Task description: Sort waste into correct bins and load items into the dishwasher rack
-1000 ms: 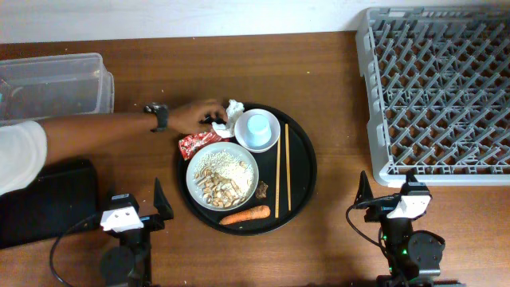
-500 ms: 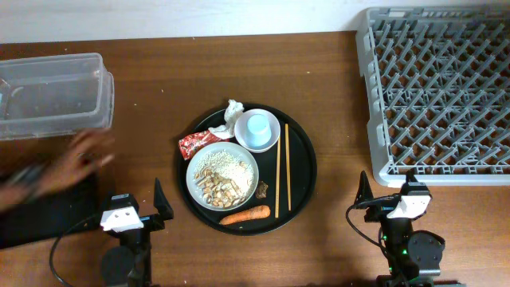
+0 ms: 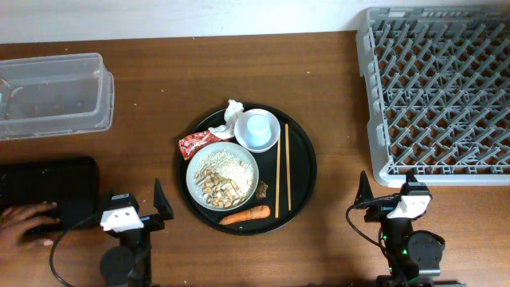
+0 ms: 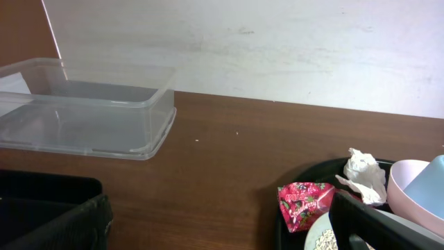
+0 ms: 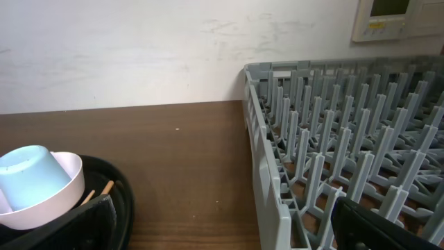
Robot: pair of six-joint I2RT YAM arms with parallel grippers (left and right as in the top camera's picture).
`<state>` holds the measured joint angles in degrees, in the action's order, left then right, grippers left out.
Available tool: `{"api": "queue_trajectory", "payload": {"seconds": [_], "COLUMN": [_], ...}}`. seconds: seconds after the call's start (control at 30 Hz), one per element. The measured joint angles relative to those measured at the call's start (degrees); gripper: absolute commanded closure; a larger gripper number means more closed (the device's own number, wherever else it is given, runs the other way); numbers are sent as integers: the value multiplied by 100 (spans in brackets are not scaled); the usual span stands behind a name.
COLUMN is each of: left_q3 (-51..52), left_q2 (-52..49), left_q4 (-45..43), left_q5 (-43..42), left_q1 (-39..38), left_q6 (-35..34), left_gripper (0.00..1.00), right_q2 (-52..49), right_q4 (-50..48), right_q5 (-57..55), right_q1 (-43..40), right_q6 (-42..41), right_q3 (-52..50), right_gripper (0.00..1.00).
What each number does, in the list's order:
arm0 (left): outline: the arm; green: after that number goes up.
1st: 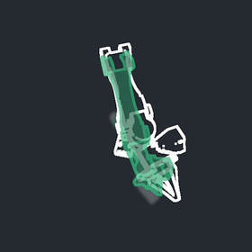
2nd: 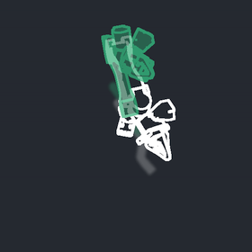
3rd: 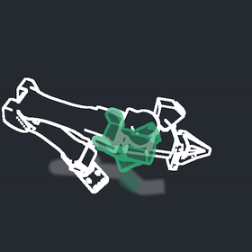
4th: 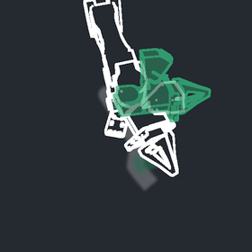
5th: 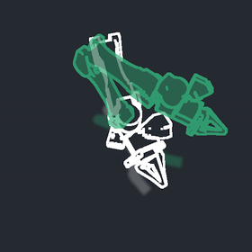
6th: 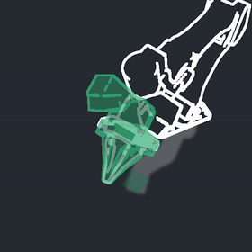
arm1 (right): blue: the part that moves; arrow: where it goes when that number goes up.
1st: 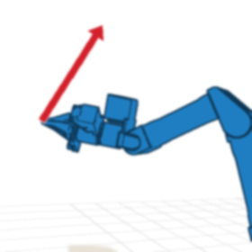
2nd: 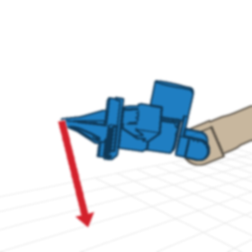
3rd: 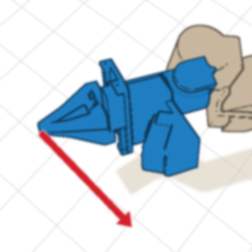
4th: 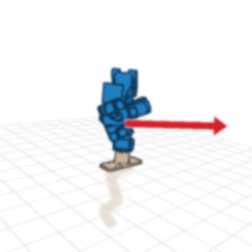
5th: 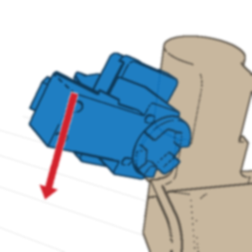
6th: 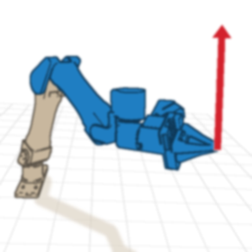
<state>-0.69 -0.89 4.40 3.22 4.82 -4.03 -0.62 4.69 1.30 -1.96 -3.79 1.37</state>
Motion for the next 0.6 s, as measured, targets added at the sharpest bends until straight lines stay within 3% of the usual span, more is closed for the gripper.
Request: {"api": "queue_trajectory", "payload": {"seconds": [0.6], "left_q3": [0], "left_q2": [0], "left_q4": [-2], "left_q5": [0], "left_q1": [0], "left_q6": [0], "left_gripper": [1], "right_q2": [0], "right_q4": [2], "right_q5": [0], "right_q1": [0], "right_q6": [-2], "right_q3": [0], "right_gripper": [2]}}
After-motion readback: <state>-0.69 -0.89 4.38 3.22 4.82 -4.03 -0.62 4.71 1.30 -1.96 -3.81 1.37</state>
